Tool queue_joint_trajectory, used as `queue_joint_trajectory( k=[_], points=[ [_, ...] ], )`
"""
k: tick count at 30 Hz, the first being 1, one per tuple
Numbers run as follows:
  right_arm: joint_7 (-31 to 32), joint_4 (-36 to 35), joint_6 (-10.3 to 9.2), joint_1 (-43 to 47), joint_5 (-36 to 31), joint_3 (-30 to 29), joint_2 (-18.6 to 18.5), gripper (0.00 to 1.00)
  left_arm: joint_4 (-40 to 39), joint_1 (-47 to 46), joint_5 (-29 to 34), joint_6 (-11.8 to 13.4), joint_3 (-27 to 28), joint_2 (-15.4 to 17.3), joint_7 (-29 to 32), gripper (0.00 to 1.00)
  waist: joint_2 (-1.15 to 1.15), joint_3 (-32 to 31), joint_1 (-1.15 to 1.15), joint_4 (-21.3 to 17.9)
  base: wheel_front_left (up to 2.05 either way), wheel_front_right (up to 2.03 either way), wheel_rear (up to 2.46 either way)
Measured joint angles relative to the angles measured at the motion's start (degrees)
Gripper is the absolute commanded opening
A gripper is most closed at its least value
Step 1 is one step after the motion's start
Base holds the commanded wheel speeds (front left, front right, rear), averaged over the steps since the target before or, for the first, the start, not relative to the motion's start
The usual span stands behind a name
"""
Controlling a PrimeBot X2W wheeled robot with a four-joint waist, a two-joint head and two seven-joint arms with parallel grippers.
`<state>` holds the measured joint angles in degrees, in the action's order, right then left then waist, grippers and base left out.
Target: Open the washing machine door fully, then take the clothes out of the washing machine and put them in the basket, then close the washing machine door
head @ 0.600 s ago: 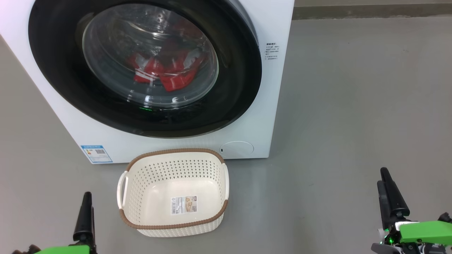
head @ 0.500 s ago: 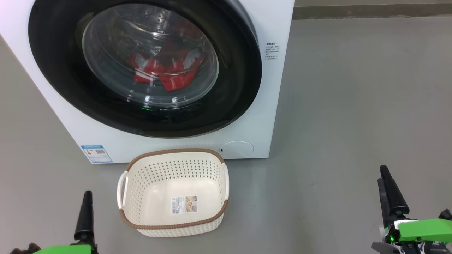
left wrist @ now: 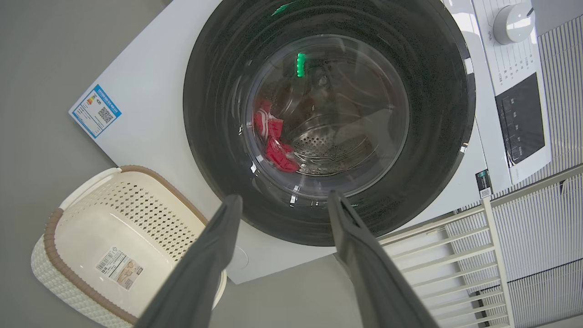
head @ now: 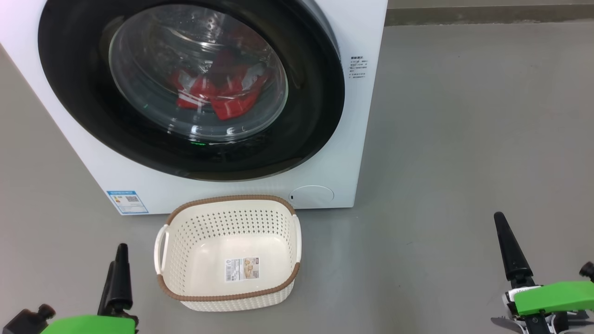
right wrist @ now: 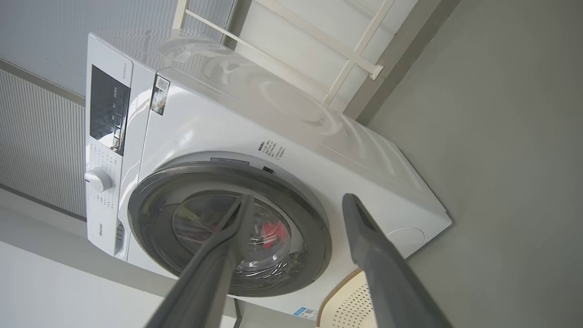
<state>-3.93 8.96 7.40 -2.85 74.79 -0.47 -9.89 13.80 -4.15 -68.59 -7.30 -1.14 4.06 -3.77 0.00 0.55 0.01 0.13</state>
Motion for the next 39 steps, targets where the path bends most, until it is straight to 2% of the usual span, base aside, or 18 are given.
queue_joint_trajectory(
  k=[15, 24, 31, 39],
  points=[
    [-2.5, 0.1, 0.0, -1.8, -15.3, 3.2, -2.8, 1.0, 0.6, -1.2, 20.0, 0.0, -0.2, 0.5, -2.6, 1.0, 0.0, 0.2, 0.0, -0.1, 0.0, 0.0, 0.0],
    [-3.8, 0.5, 0.0, -2.2, -25.1, 3.8, -3.0, 1.0, 0.8, -1.2, 31.0, 0.0, -0.1, 0.3, -4.0, 1.0, 0.0, 0.0, 0.0, 0.0, 0.0, 0.0, 0.0],
    [-5.1, 0.7, 0.0, -2.9, -32.1, 4.0, -3.4, 1.0, 1.2, -1.4, 37.8, 0.0, -0.3, 0.3, -5.1, 1.0, 0.0, 0.1, 0.0, 0.0, 0.0, 0.0, 0.0],
    [-6.4, 0.7, 0.0, -3.1, -37.1, 4.7, -4.0, 1.0, 1.4, -2.3, 43.5, 0.0, -0.3, 0.2, -6.5, 1.0, 0.0, -0.1, 0.0, 0.1, 0.0, 0.0, 0.0]
  ],
)
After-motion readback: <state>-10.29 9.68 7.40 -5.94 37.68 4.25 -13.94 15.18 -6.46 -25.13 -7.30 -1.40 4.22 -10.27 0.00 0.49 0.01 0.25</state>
